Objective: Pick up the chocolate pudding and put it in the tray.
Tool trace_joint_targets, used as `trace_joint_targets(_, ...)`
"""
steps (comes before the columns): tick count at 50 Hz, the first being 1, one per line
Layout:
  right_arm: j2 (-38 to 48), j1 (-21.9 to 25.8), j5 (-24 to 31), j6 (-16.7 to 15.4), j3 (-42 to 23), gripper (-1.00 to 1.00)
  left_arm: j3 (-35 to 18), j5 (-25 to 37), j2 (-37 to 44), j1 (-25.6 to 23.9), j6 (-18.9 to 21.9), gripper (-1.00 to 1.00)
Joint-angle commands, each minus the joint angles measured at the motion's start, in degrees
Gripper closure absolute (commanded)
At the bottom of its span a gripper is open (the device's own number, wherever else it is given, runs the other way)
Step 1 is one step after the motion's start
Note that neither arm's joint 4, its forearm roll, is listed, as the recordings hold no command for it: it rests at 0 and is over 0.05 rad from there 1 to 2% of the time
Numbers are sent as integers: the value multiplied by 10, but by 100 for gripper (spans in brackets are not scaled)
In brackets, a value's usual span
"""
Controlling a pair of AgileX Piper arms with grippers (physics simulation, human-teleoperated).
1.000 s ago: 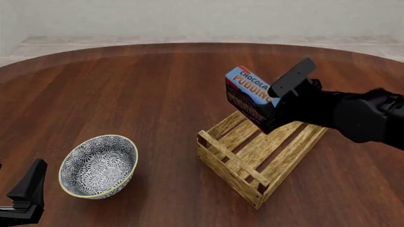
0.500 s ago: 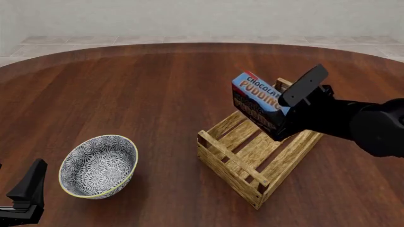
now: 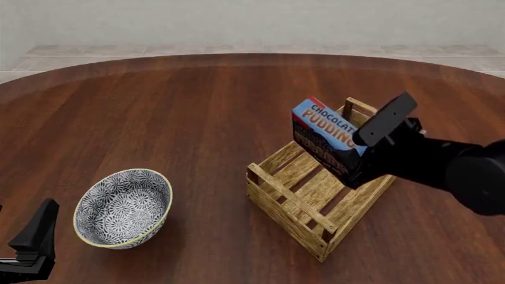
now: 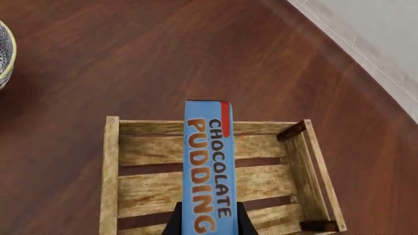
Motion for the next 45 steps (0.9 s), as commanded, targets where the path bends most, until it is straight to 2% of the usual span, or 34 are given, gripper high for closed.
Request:
trace_joint_targets(1,-7,1,-6,16,10,100,0,0,0,0,0,-100)
trace_joint_targets(45,2,21,-43,33,56,100,0,0,0,0,0,-100)
